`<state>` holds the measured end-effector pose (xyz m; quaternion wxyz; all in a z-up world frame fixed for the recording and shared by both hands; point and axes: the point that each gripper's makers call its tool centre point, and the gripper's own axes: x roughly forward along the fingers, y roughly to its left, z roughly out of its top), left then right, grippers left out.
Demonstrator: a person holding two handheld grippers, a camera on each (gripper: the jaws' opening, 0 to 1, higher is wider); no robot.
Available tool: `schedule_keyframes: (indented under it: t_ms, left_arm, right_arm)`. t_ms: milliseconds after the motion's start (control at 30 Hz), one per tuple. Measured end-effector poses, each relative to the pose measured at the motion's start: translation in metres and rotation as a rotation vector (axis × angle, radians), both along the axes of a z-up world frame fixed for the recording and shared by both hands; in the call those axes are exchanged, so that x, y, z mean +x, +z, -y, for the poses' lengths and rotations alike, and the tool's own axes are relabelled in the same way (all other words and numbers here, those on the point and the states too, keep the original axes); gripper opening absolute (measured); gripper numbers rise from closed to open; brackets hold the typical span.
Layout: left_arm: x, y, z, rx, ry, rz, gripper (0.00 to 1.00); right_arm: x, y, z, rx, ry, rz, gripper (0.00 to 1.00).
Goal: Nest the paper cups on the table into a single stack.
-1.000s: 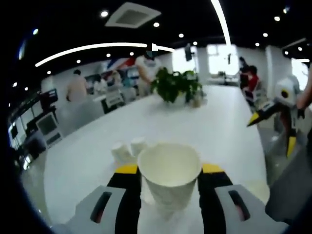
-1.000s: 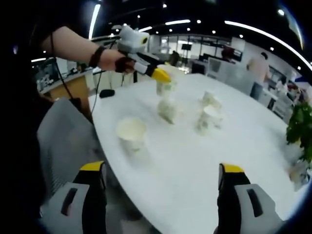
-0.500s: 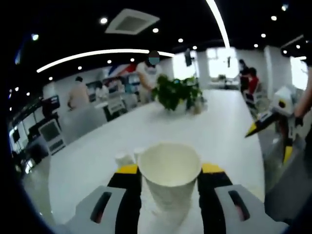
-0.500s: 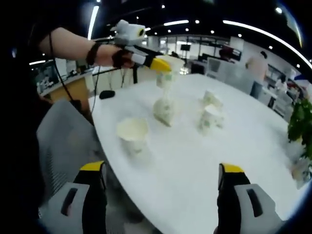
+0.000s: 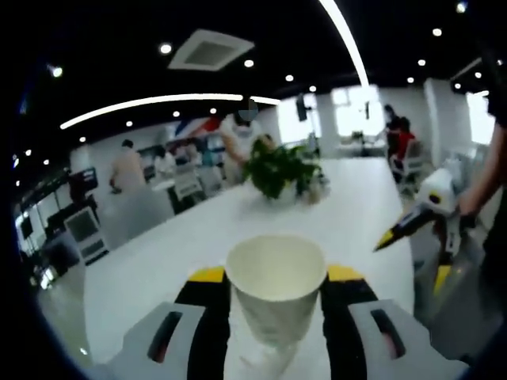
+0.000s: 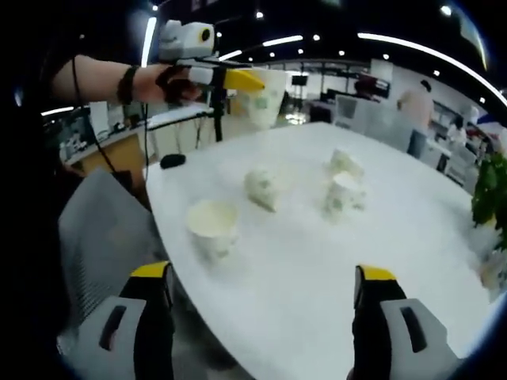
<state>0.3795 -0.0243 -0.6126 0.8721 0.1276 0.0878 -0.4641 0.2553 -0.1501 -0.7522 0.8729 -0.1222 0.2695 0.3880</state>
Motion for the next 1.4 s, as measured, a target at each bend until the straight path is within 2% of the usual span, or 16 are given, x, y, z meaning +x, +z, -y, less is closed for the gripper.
schedule_keyframes:
  t_ms: [233,367,600,800,1033,1200,1400]
  left_arm:
    - [-0.019,0.014,0.013,-0.066,-0.019,-0.023,0.43]
    - [-0.030,0.014,0.018,-0.066,-0.030,-0.020,0.43]
    - [-0.048,0.001,0.016,-0.090,-0.027,-0.046,0.43]
    - [-0.068,-0.006,0.019,-0.138,-0.050,-0.057,0.43]
    - [-0.083,-0.025,0.025,-0.125,-0.087,-0.086,0.42]
    - [-0.085,-0.033,0.024,-0.159,-0.082,-0.105,0.42]
    - [-0.090,-0.045,0.024,-0.165,-0.081,-0.125,0.41]
  right_arm:
    - [-0.002,-0.004,0.000,0.000,0.006,-0.005,0.92]
    - [-0.004,-0.006,-0.001,0.001,0.008,-0.011,0.92]
    - [-0.004,-0.004,-0.002,0.001,0.011,-0.008,0.92]
    - [-0.004,-0.003,-0.004,-0.003,0.018,-0.006,0.92]
    - [-0.004,-0.005,-0.006,-0.003,0.024,-0.013,0.92]
    - [-0.004,-0.005,-0.007,-0.005,0.026,-0.015,0.92]
    - [-0.005,-0.006,-0.008,-0.011,0.031,-0.022,0.92]
